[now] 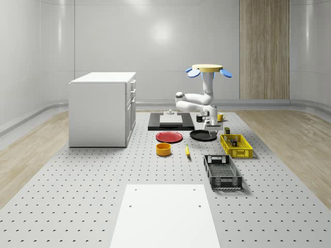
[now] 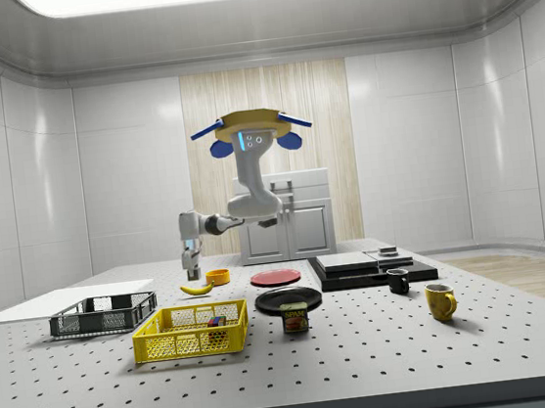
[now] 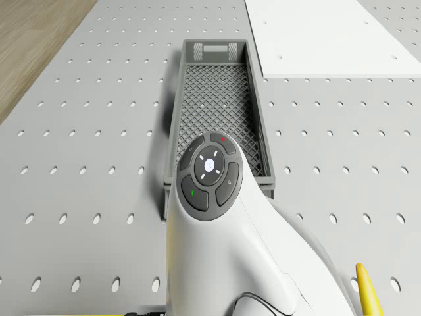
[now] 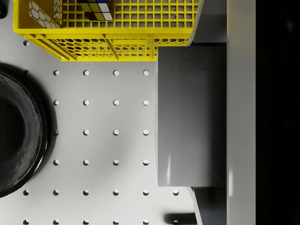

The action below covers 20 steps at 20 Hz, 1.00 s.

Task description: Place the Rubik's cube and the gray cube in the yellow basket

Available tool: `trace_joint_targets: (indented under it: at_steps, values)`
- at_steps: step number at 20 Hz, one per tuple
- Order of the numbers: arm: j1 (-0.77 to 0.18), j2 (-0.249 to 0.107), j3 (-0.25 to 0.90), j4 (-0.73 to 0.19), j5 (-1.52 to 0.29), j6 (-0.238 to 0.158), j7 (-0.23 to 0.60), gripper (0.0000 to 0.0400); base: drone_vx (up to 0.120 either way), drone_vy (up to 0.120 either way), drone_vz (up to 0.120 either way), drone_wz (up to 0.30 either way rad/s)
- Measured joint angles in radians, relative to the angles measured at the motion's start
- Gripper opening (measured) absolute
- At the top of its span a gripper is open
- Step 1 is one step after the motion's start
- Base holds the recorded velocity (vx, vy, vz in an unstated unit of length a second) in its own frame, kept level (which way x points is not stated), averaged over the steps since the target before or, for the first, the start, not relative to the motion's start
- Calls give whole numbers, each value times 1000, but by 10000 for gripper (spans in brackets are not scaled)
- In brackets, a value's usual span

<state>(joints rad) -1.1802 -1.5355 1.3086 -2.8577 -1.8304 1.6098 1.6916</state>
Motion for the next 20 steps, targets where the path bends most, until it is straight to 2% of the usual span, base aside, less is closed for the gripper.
trace_joint_targets:
  at_steps: [20]
  values:
    - [-1, -5, 1, 0, 2, 5, 1, 250, 0, 120, 0, 0]
